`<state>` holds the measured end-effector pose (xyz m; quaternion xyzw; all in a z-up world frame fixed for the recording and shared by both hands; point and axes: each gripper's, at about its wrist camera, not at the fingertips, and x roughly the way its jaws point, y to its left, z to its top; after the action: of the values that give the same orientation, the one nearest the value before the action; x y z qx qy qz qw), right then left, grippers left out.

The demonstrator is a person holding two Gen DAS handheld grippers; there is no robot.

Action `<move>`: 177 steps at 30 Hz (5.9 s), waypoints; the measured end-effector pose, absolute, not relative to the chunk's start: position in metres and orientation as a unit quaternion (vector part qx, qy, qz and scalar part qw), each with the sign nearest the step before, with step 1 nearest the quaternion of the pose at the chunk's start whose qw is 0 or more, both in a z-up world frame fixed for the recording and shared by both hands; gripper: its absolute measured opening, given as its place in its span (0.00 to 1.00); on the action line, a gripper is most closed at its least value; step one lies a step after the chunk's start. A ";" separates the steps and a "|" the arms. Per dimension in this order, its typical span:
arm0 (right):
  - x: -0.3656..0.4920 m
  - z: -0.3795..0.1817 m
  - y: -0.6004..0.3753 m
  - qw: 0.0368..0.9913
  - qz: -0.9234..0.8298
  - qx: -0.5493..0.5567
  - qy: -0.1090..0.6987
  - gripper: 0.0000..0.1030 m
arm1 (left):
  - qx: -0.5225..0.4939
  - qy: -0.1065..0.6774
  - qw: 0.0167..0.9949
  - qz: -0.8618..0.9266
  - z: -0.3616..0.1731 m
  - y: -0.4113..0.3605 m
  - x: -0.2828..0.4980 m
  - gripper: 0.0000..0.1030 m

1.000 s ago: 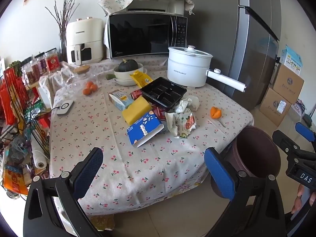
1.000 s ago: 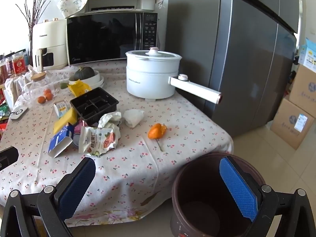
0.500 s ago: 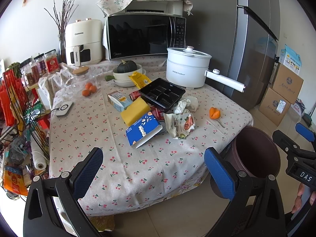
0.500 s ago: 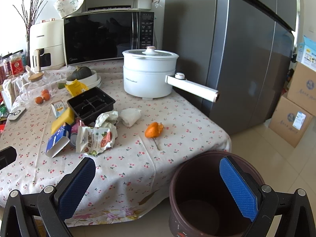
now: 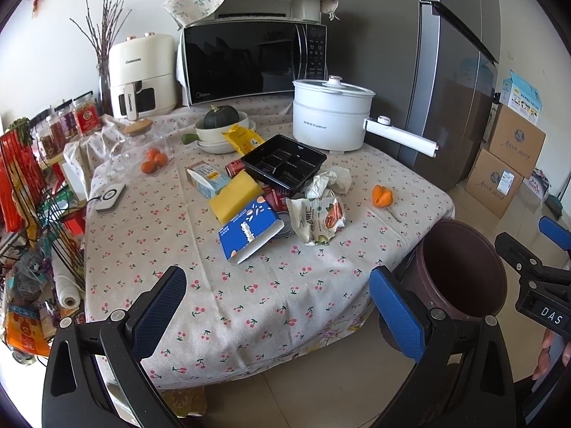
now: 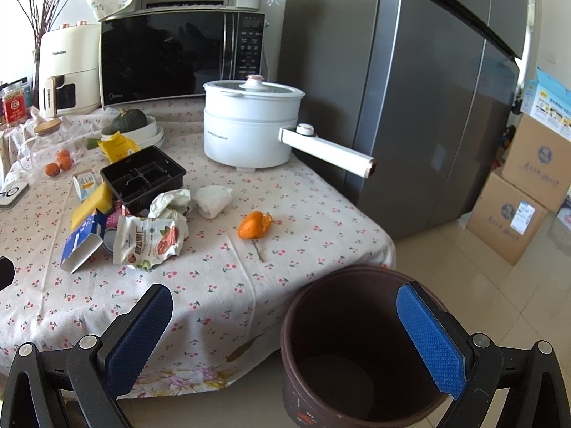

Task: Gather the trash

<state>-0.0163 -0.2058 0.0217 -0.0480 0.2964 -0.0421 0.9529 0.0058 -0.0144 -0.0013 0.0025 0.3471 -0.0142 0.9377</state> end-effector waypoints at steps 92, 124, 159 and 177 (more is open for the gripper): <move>-0.037 0.035 -0.240 0.964 0.009 -0.066 0.259 1.00 | 0.006 0.346 0.937 -0.036 -0.009 -0.036 0.006 1.00; 0.130 -0.029 -0.222 0.863 0.055 -0.065 0.498 1.00 | 0.070 0.493 0.843 -0.203 -0.109 0.038 0.213 0.92; 0.200 -0.072 -0.102 0.844 0.134 -0.023 0.519 1.00 | 0.003 0.546 0.835 -0.062 -0.090 0.085 0.154 0.74; 0.226 -0.099 -0.100 0.841 0.110 0.002 0.530 0.86 | 0.003 0.549 0.833 -0.070 -0.092 0.088 0.152 0.74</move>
<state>0.2260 -0.1002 -0.0993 0.0018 0.5302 0.1102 0.8406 0.1516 0.0878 -0.0923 0.0027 0.5487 -0.0696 0.8331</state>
